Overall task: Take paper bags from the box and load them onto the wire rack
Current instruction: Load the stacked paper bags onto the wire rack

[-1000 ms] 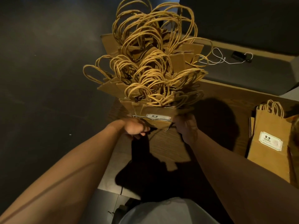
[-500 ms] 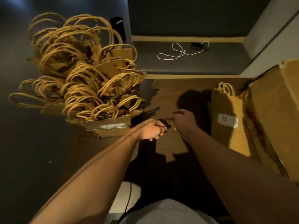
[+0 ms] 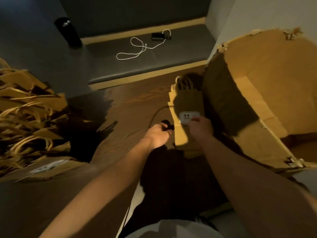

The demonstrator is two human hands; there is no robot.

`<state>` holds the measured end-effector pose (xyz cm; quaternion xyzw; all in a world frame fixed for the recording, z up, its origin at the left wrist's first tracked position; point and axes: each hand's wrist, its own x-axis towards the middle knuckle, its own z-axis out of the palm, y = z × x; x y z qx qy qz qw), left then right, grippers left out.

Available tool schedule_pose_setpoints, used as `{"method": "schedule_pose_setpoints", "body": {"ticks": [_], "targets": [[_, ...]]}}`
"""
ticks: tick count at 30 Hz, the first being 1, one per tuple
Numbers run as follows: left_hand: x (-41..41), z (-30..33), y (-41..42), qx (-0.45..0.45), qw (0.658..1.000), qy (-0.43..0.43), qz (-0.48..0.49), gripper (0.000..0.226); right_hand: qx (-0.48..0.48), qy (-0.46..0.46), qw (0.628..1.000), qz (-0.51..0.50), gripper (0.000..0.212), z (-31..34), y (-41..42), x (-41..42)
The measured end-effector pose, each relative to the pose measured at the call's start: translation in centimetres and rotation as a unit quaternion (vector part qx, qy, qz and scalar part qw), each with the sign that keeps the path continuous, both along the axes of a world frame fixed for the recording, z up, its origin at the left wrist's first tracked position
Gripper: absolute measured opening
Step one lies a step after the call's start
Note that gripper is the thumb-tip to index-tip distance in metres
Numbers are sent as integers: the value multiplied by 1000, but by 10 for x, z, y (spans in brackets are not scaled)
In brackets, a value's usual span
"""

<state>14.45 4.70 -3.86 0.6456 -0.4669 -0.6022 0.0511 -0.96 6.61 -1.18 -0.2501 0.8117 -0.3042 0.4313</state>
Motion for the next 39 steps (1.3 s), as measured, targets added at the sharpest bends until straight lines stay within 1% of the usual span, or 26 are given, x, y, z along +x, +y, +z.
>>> {"method": "schedule_pose_setpoints", "body": {"ticks": [3, 6, 9, 10, 13, 15, 18, 20, 23, 25, 27, 29, 31, 33, 35, 36, 38, 39], "targets": [[-23, -10, -7, -8, 999, -20, 25, 48, 18, 61, 998, 7, 33, -6, -1, -28], [-41, -19, -16, -27, 999, -34, 22, 55, 34, 68, 997, 14, 38, -16, -5, -47], [-50, -16, -18, -29, 999, -43, 12, 44, 61, 35, 997, 18, 56, -29, -10, -54], [-52, -18, -20, -28, 998, -46, 16, 41, 72, 31, 997, 24, 59, -33, -13, -56], [-61, -26, -24, -19, 999, -35, 34, 40, 86, 52, 994, 50, 50, -43, -20, -60], [-66, -27, -25, -12, 999, -21, 36, 39, 94, 56, 992, 64, 51, -46, -23, -62], [-68, -37, -30, -9, 999, -28, 26, 36, 104, 50, 991, 65, 53, -50, -25, -63], [-65, -39, -32, -5, 999, -38, 19, 32, 104, 35, 992, 57, 54, -53, -24, -64], [-58, -37, -33, -16, 998, -40, 35, 31, 98, 17, 994, 50, 51, -58, -23, -63], [-56, -35, -33, -37, 998, -31, 47, 34, 86, 4, 995, 40, 49, -58, -23, -60], [-54, -31, -31, -43, 996, 4, 72, 37, 61, -19, 998, 12, 44, -58, -25, -57], [-49, -31, -30, -43, 992, 55, 107, 30, 27, -45, 998, -22, 36, -53, -26, -56], [-39, -31, -30, -49, 987, 93, 125, 32, -4, -96, 995, -37, 33, -50, -27, -55], [-30, -27, -31, -50, 984, 124, 120, 41, -30, -159, 986, -31, 37, -43, -25, -50], [-19, -18, -29, -55, 981, 143, 117, 46, -40, -192, 981, -1, 45, -39, -26, -42], [-13, -14, -29, -61, 979, 151, 120, 48, -47, -206, 977, 13, 42, -35, -26, -36], [2, -4, -26, -81, 977, 157, 118, 51, -61, -230, 971, 36, 29, -27, -26, -25], [9, 2, -23, -95, 975, 164, 113, 50, -69, -239, 968, 38, 25, -24, -27, -20]]}}
